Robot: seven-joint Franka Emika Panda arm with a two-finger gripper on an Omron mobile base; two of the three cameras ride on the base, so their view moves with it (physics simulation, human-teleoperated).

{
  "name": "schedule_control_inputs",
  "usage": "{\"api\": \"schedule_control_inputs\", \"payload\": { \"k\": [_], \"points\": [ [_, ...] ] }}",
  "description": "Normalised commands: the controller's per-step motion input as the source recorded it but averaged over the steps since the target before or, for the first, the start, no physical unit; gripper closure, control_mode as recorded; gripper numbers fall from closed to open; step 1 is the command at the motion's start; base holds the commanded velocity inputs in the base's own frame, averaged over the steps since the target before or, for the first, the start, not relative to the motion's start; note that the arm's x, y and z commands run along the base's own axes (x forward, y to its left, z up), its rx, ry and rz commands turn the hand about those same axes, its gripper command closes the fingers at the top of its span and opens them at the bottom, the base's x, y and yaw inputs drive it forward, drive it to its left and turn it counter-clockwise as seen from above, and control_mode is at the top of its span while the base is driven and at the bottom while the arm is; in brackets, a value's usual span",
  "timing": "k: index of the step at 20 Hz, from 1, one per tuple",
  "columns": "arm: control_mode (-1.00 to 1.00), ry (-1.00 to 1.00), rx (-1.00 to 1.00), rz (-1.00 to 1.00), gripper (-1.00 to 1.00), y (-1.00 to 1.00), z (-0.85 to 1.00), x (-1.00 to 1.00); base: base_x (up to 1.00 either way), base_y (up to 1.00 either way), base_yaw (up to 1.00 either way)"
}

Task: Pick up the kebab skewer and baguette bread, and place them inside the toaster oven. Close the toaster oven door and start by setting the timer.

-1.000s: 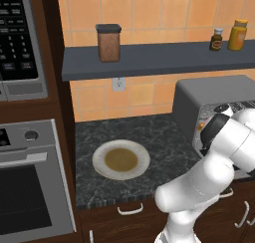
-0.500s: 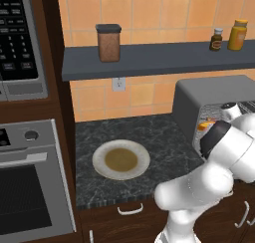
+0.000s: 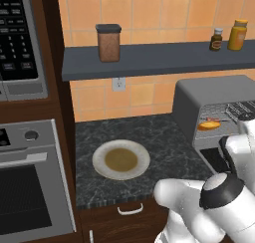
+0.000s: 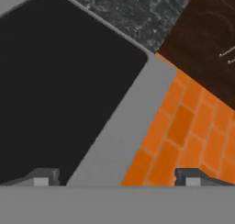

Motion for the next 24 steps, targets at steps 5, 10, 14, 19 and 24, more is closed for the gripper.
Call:
{"api": "schedule_control_inputs", "payload": {
  "k": [5, 10, 14, 19, 24],
  "points": [
    [-1.0, 0.25, 0.13, 0.72, -1.0, 0.09, -0.02, -0.69, 0.0, 0.0, 0.0],
    [-1.0, 0.13, 0.22, 0.58, -1.0, 0.2, -0.17, -0.22, 0.0, 0.0, 0.0],
    [-1.0, 0.08, 0.21, 0.38, -1.0, 0.3, -0.45, 0.13, 0.0, 0.0, 0.0],
    [-1.0, 0.06, 0.02, 0.11, -1.0, 0.1, -0.59, 0.11, 0.0, 0.0, 0.0],
    [-1.0, 0.03, 0.0, -0.01, -1.0, -0.04, -0.46, 0.3, 0.0, 0.0, 0.0]
  ]
}}
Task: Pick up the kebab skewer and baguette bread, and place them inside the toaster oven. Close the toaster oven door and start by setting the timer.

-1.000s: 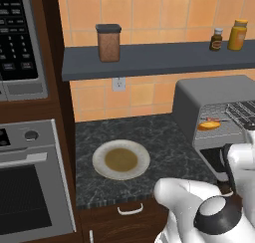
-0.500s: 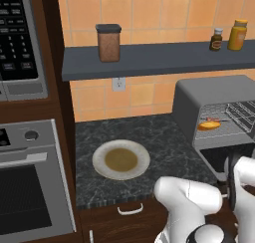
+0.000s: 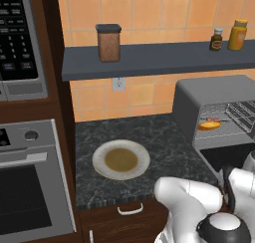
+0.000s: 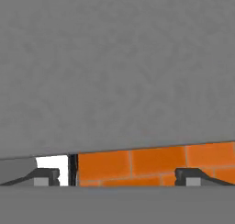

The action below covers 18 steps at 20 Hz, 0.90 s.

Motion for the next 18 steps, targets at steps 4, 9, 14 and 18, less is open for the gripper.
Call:
{"api": "schedule_control_inputs", "payload": {
  "k": [4, 9, 14, 18],
  "points": [
    [-1.0, 0.0, 0.01, 0.0, -1.0, 0.0, -0.16, 0.46, 0.0, 0.0, 0.0],
    [-1.0, -0.07, 0.03, -0.02, -1.0, 0.0, -0.07, 0.27, 0.0, 0.0, 0.0],
    [-1.0, -0.14, 0.02, -0.05, -1.0, 0.01, 0.27, 0.39, 0.0, 0.0, 0.0],
    [-1.0, -0.14, 0.0, -0.09, -1.0, 0.12, 0.64, 0.6, 0.0, 0.0, 0.0]
  ]
}}
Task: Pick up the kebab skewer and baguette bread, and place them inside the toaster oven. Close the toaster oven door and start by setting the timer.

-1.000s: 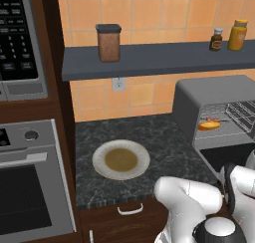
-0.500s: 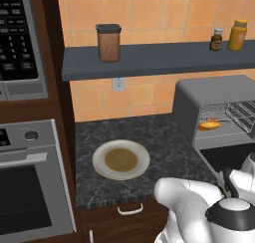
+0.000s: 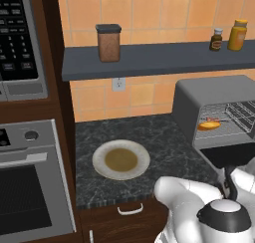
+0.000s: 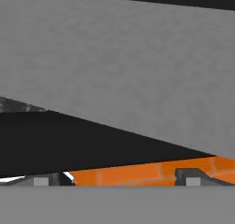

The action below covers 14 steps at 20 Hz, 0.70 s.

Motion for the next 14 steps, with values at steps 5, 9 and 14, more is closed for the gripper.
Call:
{"api": "schedule_control_inputs", "payload": {
  "k": [5, 9, 14],
  "points": [
    [-1.0, -0.18, 0.0, -0.01, -1.0, 0.18, 0.6, 0.95, 0.0, 0.0, 0.0],
    [-1.0, -0.18, 0.0, 0.0, -1.0, 0.26, 0.48, 1.0, 0.0, 0.0, 0.0],
    [-1.0, -0.15, 0.0, 0.0, -1.0, 0.38, 0.37, 1.0, 0.0, 0.0, 0.0]
  ]
}}
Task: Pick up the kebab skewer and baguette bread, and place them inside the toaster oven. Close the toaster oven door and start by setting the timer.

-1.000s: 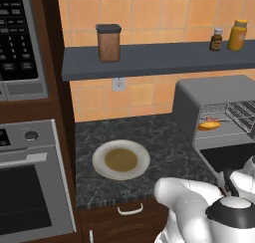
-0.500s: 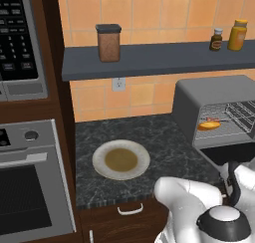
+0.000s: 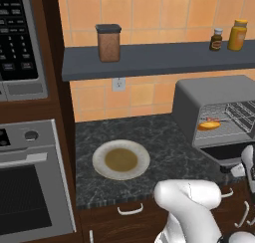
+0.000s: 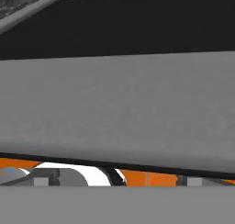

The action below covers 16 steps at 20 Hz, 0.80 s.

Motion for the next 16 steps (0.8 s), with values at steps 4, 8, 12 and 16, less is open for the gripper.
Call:
{"api": "schedule_control_inputs", "payload": {
  "k": [4, 8, 12, 16],
  "points": [
    [-1.0, -0.21, 0.0, 0.0, -1.0, 0.53, 0.21, 1.0, 0.0, 0.0, 0.0],
    [-1.0, -0.3, 0.0, 0.0, -1.0, 0.74, 0.04, 1.0, 0.0, 0.0, 0.0],
    [-1.0, -0.17, 0.0, -0.02, -1.0, 0.73, 0.0, 1.0, 0.0, 0.0, 0.0],
    [-1.0, 0.0, 0.0, -0.02, -1.0, 0.56, 0.0, 1.0, 0.0, 0.0, 0.0]
  ]
}}
